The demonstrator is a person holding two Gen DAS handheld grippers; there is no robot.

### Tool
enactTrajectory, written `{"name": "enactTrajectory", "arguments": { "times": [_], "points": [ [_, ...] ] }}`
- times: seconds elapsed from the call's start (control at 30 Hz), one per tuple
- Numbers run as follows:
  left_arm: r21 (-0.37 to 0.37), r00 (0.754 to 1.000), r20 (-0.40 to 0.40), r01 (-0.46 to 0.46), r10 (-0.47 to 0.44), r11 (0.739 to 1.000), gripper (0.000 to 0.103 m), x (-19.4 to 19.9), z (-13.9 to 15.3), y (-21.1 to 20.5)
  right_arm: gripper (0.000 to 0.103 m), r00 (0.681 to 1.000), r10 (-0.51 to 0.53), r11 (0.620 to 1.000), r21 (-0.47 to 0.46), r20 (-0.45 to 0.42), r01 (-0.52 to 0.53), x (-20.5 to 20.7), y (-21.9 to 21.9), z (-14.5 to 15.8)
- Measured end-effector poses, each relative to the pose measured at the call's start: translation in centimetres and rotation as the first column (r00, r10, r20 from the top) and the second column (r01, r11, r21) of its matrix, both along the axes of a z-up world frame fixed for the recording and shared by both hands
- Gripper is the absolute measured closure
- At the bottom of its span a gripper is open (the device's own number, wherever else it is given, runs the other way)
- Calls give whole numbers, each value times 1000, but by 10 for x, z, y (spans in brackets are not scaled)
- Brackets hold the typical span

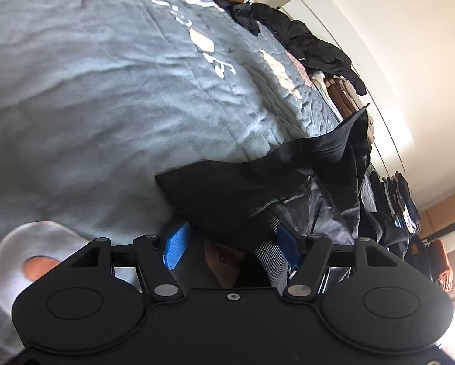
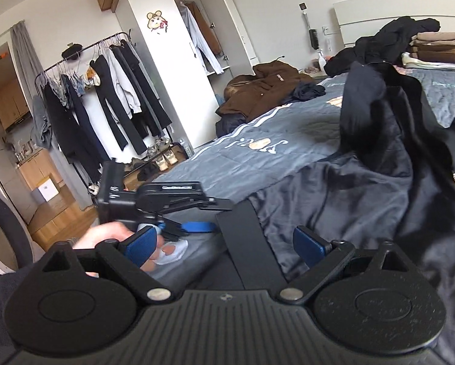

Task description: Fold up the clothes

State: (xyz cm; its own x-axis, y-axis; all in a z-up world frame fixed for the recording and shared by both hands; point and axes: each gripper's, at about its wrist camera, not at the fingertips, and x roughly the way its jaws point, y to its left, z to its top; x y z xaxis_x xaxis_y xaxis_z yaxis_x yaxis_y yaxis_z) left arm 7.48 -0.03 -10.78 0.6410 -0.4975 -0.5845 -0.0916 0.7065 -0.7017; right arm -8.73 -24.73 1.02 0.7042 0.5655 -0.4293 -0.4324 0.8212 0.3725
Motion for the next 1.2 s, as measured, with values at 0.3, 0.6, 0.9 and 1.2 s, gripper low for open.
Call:
{"name": "enactTrajectory", "arguments": {
  "times": [0.3,0.6,0.9,1.2],
  "points": [
    [-36,1000,2,-26,27,999,70,6,-6,-8,7,1000,6,1000,8,-9,-6,4,2,-3],
    [-41,995,-80,-67,63,997,54,5,-9,-6,7,1000,5,1000,7,-21,-5,2,-2,-5],
    [-95,997,-54,-55,50,994,53,-1,-10,-11,7,1000,12,1000,17,-28,-12,2,-3,-6],
    [-116,994,11,-110,112,987,83,8,-5,-13,7,1000,4,1000,26,-18,-3,-2,-8,-3]
  ]
}}
